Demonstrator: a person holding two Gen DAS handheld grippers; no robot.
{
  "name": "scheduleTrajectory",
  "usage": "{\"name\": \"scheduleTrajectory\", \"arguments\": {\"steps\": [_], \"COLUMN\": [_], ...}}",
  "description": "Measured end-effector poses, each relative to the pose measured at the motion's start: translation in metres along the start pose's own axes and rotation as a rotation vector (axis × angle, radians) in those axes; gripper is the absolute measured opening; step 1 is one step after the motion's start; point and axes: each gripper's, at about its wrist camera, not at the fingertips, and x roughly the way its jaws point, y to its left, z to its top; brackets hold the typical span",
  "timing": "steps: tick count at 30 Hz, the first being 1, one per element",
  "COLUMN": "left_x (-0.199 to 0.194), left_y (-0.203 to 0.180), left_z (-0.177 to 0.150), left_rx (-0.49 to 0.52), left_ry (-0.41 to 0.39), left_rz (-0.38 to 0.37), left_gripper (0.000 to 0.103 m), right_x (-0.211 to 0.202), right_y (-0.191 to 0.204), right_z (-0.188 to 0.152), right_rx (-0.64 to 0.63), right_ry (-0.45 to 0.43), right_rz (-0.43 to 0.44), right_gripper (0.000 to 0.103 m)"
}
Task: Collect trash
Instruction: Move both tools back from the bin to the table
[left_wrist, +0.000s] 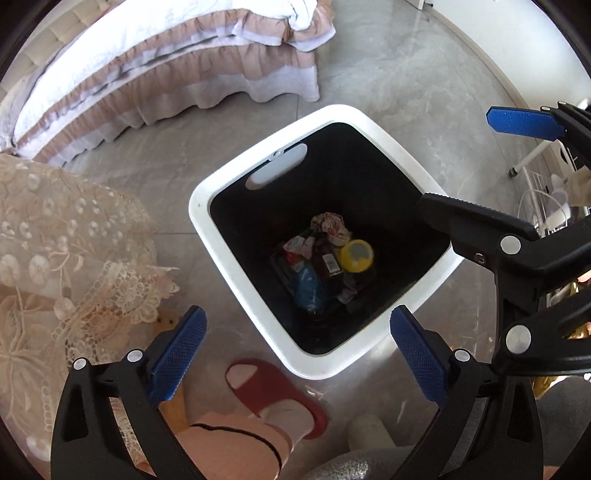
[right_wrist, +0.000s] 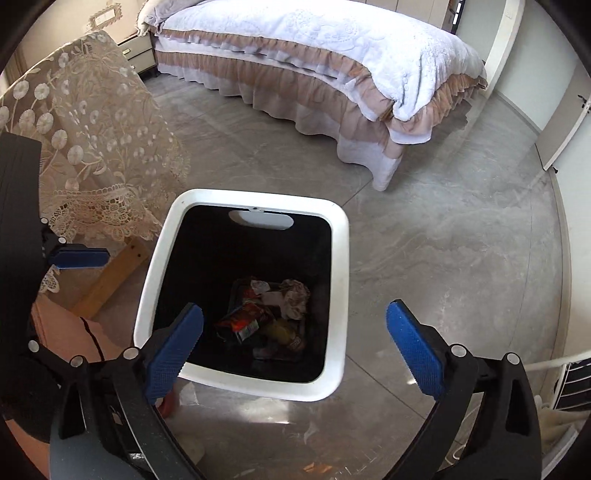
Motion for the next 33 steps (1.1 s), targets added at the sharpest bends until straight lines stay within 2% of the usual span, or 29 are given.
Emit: {"name": "scheduleTrajectory", "arguments": {"steps": [6,12,18,23,33], "left_x": [-0.014,-0.052,-0.112,-0.158,-0.225], "left_y": [0.006,0.013,0.019,0.040,0.093], "left_z": [-0.004,-0.012,-0.027,-0.051,-0.113], "left_rx": [-0.032,-0.075,-0.107,-0.207,-0.392], "left_ry": [-0.031,-0.110,-0.245,-0.340,-0.448], "left_rz": [0.012,0.040,0.127,0.164,0.345], "left_gripper": [0.098,0.098,0.098,0.098,0.098], "right_x": [-0.014,-0.047,-0.096,-0.132,-0.182], "right_y": [-0.001,0.012,0.029,0.053,0.122], "right_z": [-0.001,0.005,0.014,0.022,0.042], "right_rx": [-0.003,-0.041,-0.069,-0.101,-0.192], "right_ry": [-0.049,-0.136,-0.272,-0.365,-0.501], "right_rz": [0.005,0.004,0.042,0.089,0.224], "right_gripper": [0.098,0.098,0.098,0.098,0.098]}}
